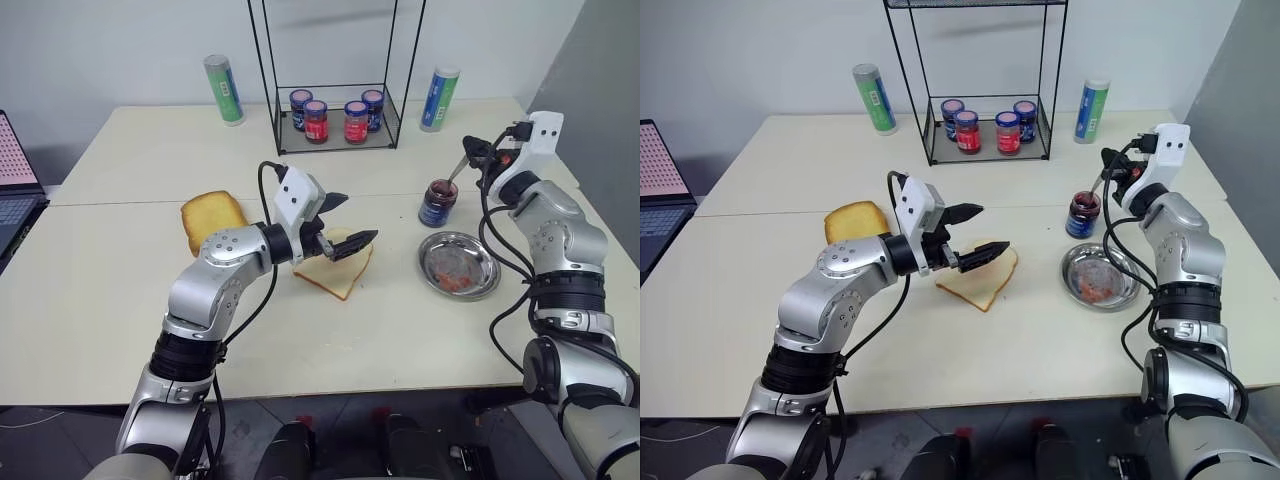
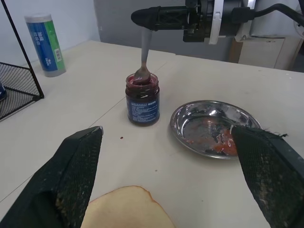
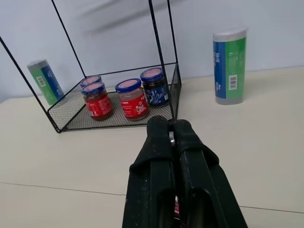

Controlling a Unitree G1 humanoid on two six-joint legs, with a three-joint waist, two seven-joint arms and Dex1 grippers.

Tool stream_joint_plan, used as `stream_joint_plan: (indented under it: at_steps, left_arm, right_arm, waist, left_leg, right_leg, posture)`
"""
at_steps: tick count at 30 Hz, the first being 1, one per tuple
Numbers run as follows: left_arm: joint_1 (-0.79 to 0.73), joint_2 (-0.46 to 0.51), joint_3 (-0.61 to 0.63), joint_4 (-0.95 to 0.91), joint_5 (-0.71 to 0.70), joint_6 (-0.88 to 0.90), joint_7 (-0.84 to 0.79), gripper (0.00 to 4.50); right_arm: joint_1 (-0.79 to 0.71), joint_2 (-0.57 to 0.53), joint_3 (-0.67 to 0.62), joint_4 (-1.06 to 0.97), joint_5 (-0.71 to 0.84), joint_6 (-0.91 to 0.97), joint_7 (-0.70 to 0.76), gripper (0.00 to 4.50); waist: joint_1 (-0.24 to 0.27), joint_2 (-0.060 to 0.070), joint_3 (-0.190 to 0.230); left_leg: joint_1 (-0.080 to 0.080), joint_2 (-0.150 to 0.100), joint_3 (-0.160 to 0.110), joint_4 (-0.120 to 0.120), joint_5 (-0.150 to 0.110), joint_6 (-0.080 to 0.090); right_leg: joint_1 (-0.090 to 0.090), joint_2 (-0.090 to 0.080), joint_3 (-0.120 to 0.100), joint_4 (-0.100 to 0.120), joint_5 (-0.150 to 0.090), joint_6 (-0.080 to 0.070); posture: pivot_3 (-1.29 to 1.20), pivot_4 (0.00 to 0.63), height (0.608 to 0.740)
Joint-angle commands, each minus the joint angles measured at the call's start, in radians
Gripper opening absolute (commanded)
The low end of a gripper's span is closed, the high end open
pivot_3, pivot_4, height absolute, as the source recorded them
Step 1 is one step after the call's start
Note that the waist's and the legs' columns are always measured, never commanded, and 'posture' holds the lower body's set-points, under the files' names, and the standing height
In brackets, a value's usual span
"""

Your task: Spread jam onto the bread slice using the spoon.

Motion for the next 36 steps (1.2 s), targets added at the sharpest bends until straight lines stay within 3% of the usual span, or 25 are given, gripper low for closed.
stream_joint_plan:
  at_steps: [1,25,36]
  left_arm:
    - [-0.001,0.004,0.002,-0.044,-0.003,-0.009,0.004,4.5]
    - [0.003,0.009,0.002,-0.052,-0.001,-0.006,0.012,4.5]
    - [0.003,0.017,0.001,-0.052,-0.004,-0.004,0.019,4.5]
  right_arm:
    - [-0.013,-0.001,-0.024,-0.065,0.03,0.001,-0.001,0.08]
    - [-0.028,0.014,-0.066,-0.033,0.063,0.01,-0.048,0.08]
    - [-0.061,0.023,-0.216,0.081,0.166,0.077,-0.183,0.08]
  waist:
    - [0.0,0.0,0.0]
    - [-0.002,0.0,0.0]
    - [-0.002,0.0,0.0]
  left_leg:
    - [0.0,0.0,0.0,0.0,0.0,0.0]
    - [0.0,0.0,0.0,0.0,0.0,0.0]
    - [0.0,0.0,0.0,0.0,0.0,0.0]
  right_leg:
    - [0.0,0.0,0.0,0.0,0.0,0.0]
    - [0.0,0.0,0.0,0.0,0.0,0.0]
    - [0.0,0.0,0.0,0.0,0.0,0.0]
  posture:
    - [0.0,0.15,0.74]
    - [0.0,0.15,0.74]
    - [0.0,0.15,0.74]
